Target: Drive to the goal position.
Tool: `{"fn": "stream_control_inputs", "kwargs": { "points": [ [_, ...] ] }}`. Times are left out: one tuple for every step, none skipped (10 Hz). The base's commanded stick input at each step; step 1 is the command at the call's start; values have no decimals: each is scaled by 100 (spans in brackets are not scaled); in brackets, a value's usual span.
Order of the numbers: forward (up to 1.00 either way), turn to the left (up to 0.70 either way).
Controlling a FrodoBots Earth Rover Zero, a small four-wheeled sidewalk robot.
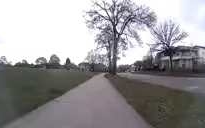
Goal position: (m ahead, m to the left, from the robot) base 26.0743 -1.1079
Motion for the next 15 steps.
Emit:
{"fn": "stream_control_inputs", "kwargs": {
  "points": [
    [100, 0],
    [100, 0],
    [100, 0],
    [100, 0],
    [100, 0],
    [100, 0],
    [100, 0],
    [100, 0],
    [100, 0],
    [100, 0],
    [100, 0],
    [100, 0],
    [100, 1],
    [100, 3],
    [100, 30]
  ]
}}
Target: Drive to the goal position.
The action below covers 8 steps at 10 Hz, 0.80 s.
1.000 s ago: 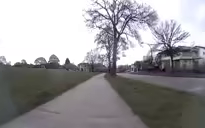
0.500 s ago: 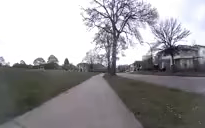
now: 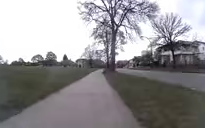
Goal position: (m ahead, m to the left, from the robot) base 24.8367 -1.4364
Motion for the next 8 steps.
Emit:
{"fn": "stream_control_inputs", "kwargs": {
  "points": [
    [100, 36],
    [100, 21],
    [100, 1],
    [100, 0],
    [100, 0],
    [100, 0],
    [100, 0],
    [100, 0]
  ]
}}
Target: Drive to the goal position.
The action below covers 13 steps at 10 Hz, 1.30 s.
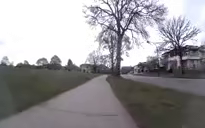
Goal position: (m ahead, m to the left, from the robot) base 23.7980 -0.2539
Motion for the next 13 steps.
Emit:
{"fn": "stream_control_inputs", "kwargs": {
  "points": [
    [100, 7],
    [100, 40],
    [100, 21],
    [100, 0],
    [100, 0],
    [100, 0],
    [100, 0],
    [100, 7],
    [100, 38],
    [100, 38],
    [100, 22],
    [100, 6],
    [100, 0]
  ]
}}
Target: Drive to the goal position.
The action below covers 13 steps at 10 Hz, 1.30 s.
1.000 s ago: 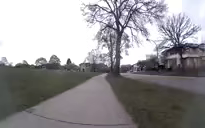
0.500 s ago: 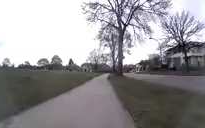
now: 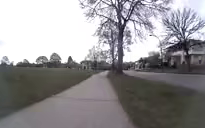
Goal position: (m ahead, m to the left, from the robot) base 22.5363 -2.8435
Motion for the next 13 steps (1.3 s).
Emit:
{"fn": "stream_control_inputs", "kwargs": {
  "points": [
    [100, 0],
    [100, 0],
    [100, 0],
    [100, 0],
    [100, 0],
    [100, 1],
    [100, 31],
    [100, 21],
    [100, 9],
    [100, 3],
    [100, 0],
    [100, 0],
    [100, 0]
  ]
}}
